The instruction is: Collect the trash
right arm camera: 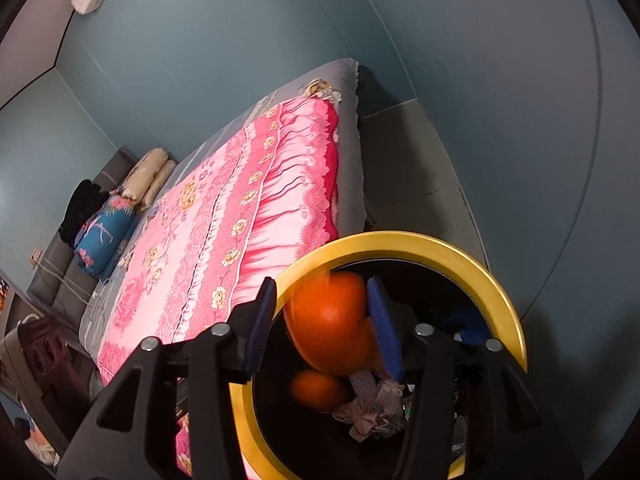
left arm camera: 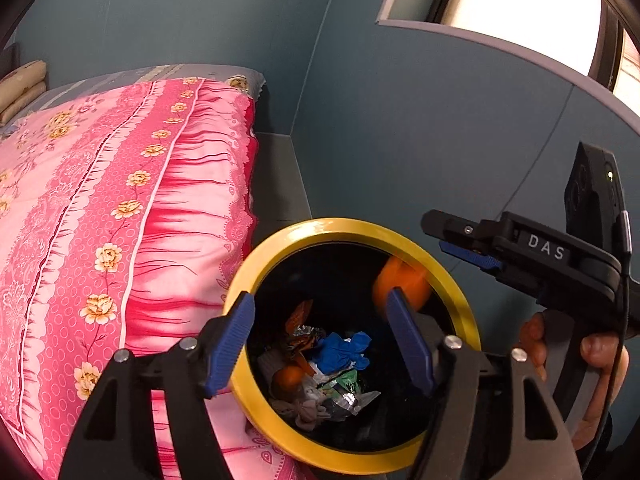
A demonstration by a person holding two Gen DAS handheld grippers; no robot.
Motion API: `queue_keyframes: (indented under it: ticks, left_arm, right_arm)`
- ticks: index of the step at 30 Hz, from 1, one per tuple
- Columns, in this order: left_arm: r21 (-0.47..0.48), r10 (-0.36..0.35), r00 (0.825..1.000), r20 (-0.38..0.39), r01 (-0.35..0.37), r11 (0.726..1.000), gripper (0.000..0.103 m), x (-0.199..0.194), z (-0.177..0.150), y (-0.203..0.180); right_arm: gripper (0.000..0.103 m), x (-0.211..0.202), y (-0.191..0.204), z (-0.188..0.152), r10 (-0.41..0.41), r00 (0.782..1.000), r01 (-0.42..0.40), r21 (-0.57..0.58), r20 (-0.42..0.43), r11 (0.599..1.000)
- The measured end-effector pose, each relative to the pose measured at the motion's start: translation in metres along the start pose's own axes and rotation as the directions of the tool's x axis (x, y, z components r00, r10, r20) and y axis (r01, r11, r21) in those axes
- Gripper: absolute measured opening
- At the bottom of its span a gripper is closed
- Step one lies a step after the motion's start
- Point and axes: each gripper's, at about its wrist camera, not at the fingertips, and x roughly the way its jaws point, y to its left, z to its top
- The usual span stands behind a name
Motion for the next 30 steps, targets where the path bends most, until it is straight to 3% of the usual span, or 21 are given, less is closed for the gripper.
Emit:
queue_keyframes:
  ticks: [19, 30]
  left_arm:
    - [-0.058, 0.066, 0.994, 0.088, -0.061, 0.996, 0.066, -0.048, 0.001, 0.034]
    - [-0.134, 0.156, 0.970, 0.184, -0.133, 0.982, 0.066, -0.109, -0.003, 0.070]
  right_arm:
    - [0.047, -0.007, 0.024, 0.005, 0.023, 1.000, -0.022, -0.056, 0.018, 0.998]
    - [0.049, -0.010, 0.078, 0.001, 0.078, 0.997, -0.075, -0.176, 0.007, 0.982]
